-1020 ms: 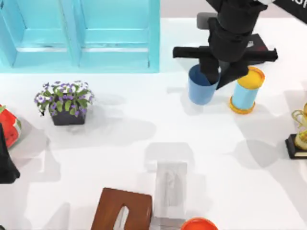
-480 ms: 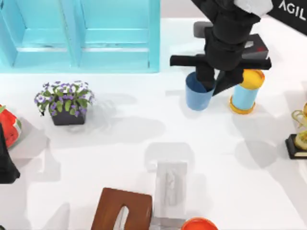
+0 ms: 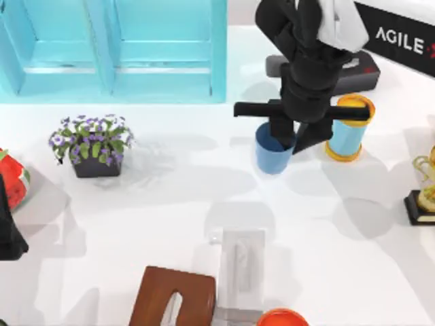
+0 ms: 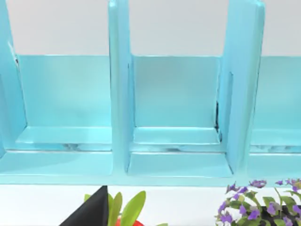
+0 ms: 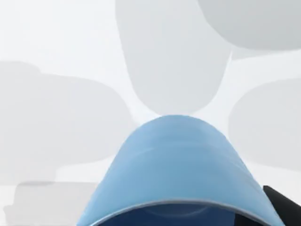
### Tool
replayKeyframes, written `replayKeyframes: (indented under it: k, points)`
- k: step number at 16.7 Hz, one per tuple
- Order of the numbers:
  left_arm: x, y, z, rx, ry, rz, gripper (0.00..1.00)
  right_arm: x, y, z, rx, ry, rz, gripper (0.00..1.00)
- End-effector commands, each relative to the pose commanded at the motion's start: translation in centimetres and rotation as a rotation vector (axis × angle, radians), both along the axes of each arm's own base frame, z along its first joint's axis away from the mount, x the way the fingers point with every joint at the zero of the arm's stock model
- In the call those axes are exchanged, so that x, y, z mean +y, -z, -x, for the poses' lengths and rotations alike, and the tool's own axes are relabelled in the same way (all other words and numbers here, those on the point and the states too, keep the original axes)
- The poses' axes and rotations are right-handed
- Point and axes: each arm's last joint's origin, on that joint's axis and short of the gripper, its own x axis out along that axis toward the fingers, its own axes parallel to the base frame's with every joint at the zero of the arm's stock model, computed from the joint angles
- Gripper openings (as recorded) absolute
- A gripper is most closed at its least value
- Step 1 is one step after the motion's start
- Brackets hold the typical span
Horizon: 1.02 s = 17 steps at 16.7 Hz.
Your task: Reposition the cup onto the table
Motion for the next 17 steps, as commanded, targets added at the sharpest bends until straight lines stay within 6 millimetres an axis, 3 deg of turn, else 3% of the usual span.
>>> replayKeyframes:
  k: [1, 14, 17]
  points:
    - [0.00, 0.00, 0.00, 0.000, 0.000, 0.000, 1.00, 0.00, 0.00, 0.00, 0.000, 0.000, 0.000, 0.00]
    - [0.00, 0.00, 0.00, 0.000, 0.000, 0.000, 1.00, 0.00, 0.00, 0.00, 0.000, 0.000, 0.000, 0.98]
    - [0.00, 0.00, 0.00, 0.000, 0.000, 0.000, 1.00, 0.00, 0.00, 0.00, 0.000, 0.000, 0.000, 1.00]
